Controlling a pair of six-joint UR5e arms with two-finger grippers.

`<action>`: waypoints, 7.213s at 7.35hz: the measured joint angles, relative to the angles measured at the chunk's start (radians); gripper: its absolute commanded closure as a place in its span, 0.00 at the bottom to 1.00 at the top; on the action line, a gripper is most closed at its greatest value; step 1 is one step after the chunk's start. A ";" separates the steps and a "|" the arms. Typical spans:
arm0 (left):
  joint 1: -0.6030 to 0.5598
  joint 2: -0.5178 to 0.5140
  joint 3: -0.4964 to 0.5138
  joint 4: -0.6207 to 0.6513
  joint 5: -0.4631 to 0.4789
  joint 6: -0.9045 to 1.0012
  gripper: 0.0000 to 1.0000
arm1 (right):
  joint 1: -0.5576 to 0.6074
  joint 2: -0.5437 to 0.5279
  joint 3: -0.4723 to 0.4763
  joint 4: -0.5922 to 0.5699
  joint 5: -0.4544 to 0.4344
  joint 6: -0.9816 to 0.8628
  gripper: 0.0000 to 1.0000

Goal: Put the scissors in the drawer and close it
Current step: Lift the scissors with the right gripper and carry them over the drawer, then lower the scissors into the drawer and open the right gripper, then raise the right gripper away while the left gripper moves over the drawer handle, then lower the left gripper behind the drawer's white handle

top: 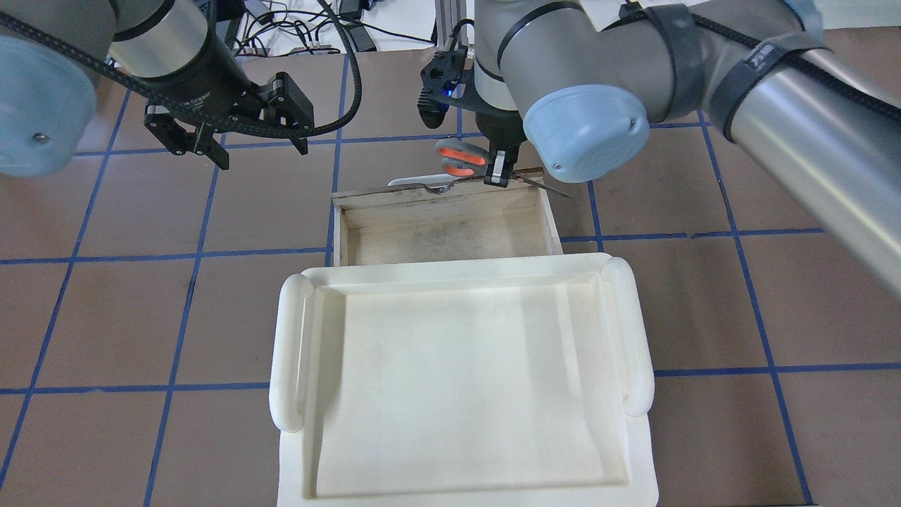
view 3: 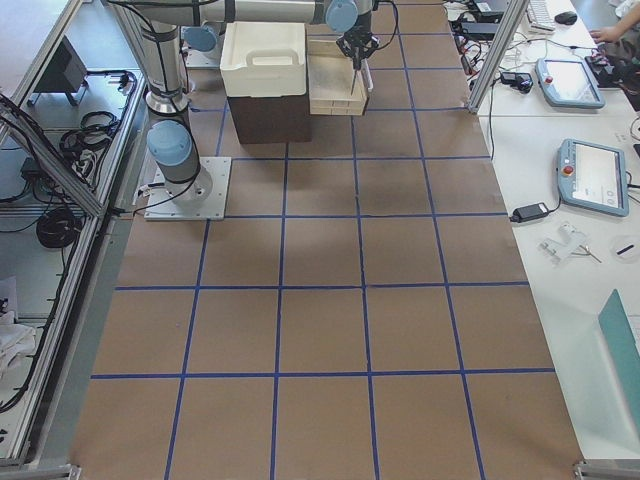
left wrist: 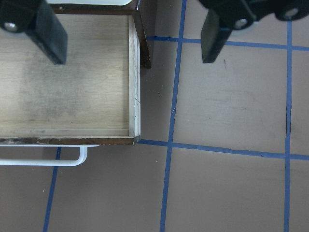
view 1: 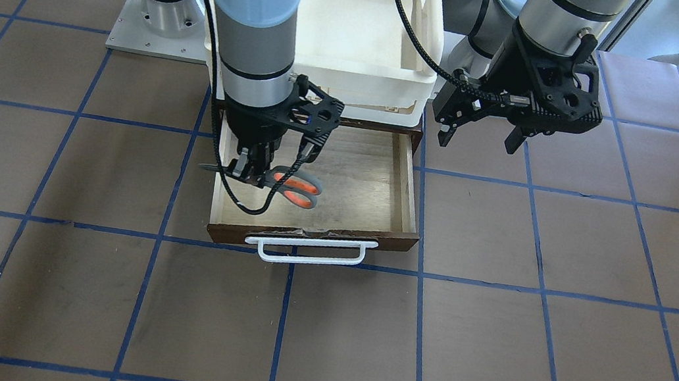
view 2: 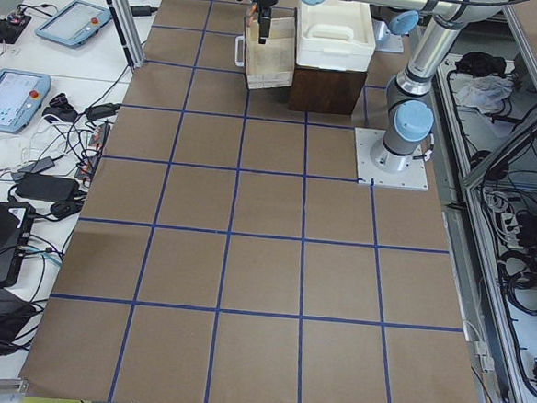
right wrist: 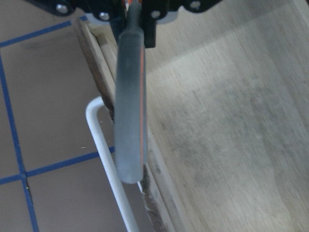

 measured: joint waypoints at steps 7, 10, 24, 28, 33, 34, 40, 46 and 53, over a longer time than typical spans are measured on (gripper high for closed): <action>0.006 0.000 0.000 0.000 -0.005 -0.001 0.00 | 0.123 0.076 0.012 -0.042 -0.037 -0.064 1.00; 0.006 0.001 -0.001 0.000 -0.007 -0.001 0.00 | 0.122 0.093 0.013 -0.076 -0.056 -0.134 1.00; 0.007 0.001 0.001 0.000 0.002 0.000 0.00 | 0.003 -0.053 0.007 -0.019 -0.001 0.778 0.00; -0.009 -0.062 0.016 0.086 -0.002 -0.073 0.00 | -0.246 -0.163 0.010 0.209 0.013 0.953 0.00; -0.132 -0.314 0.135 0.234 0.048 -0.100 0.00 | -0.290 -0.178 0.015 0.227 0.008 1.028 0.00; -0.159 -0.377 0.183 0.236 0.067 -0.100 0.00 | -0.295 -0.178 0.016 0.227 0.010 1.023 0.00; -0.256 -0.641 0.307 0.289 0.082 -0.158 0.00 | -0.311 -0.214 0.016 0.221 0.010 1.015 0.00; -0.281 -0.712 0.308 0.218 0.070 -0.211 0.00 | -0.303 -0.218 0.016 0.230 0.017 1.025 0.00; -0.314 -0.665 0.307 0.092 0.069 -0.236 0.00 | -0.303 -0.217 0.016 0.229 0.015 1.022 0.00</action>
